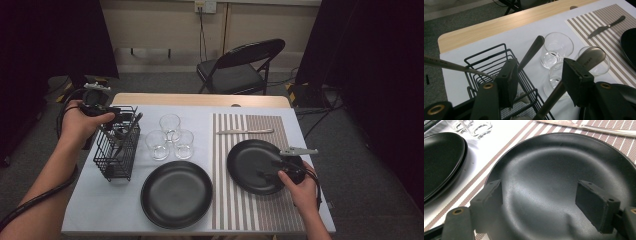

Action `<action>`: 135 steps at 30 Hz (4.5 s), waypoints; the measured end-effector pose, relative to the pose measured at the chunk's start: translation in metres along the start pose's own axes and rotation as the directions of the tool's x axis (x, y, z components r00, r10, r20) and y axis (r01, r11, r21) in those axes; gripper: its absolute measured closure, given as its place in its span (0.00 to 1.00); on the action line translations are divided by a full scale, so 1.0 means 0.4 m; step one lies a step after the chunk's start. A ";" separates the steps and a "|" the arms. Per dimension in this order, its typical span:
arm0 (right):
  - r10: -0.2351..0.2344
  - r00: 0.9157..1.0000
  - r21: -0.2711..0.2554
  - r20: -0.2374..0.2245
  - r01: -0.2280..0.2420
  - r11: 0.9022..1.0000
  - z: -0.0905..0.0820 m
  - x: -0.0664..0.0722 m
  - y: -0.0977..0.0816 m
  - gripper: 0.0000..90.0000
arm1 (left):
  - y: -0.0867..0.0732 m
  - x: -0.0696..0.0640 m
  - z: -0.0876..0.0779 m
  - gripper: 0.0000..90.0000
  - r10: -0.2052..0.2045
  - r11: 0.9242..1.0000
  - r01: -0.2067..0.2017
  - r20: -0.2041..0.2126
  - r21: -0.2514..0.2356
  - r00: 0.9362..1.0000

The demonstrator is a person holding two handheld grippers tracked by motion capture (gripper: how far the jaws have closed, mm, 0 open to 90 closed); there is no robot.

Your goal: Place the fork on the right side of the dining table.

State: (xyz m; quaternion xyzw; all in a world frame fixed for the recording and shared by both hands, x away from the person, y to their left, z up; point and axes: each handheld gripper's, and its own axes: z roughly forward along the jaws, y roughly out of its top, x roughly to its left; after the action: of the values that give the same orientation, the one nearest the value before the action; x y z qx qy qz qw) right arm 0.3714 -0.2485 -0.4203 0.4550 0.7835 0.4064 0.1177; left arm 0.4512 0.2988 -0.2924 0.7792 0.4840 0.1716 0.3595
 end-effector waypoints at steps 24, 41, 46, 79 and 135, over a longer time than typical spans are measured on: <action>0.013 1.000 0.001 -0.014 -0.013 1.000 0.004 -0.007 -0.006 0.24 | 0.019 0.013 0.107 0.57 -0.005 1.000 0.006 -0.049 0.019 0.999; 0.021 1.000 0.001 -0.019 -0.021 1.000 0.004 -0.013 -0.009 0.24 | 0.027 0.022 0.140 0.68 -0.004 1.000 0.005 -0.059 0.014 0.998; 0.019 1.000 0.004 -0.022 -0.018 1.000 0.003 -0.014 -0.008 0.24 | 0.027 0.022 0.148 0.73 -0.012 1.000 0.013 -0.056 0.012 0.998; 0.022 1.000 0.004 -0.020 -0.022 1.000 0.002 -0.019 -0.011 0.24 | 0.074 0.016 0.102 0.97 0.066 0.998 -0.068 -0.161 -0.007 0.985; 0.020 1.000 -0.022 -0.018 -0.021 1.000 -0.016 -0.011 0.001 0.24 | 0.269 -0.133 -0.106 0.97 0.132 0.978 -0.140 -0.058 -0.158 0.989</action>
State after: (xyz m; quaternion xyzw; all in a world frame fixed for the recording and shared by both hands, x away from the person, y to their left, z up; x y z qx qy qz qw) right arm 0.3705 -0.2555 -0.4167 0.4580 0.7753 0.4204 0.1116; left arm 0.4677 0.2394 -0.1810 0.7746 0.4223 0.2527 0.3972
